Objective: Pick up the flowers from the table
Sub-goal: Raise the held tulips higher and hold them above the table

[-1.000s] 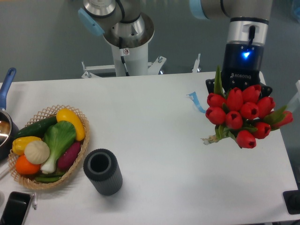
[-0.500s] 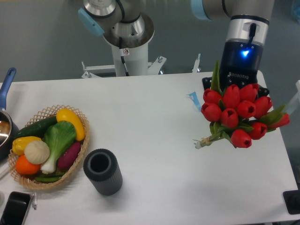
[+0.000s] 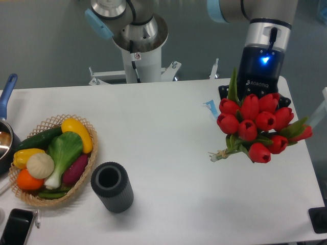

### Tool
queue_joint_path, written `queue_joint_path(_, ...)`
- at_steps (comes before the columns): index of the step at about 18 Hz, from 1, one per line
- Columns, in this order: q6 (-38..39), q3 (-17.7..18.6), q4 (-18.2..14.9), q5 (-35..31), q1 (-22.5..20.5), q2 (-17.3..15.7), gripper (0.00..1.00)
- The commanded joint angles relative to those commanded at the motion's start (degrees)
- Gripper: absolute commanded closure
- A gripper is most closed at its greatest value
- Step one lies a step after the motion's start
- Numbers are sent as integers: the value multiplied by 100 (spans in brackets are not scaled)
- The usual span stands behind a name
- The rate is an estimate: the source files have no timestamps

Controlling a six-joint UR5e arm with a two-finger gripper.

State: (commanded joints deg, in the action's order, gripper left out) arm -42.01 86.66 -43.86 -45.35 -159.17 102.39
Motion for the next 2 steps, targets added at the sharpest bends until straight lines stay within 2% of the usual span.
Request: queue_joint_path(2, 0, 0, 0, 0, 0, 0, 60)
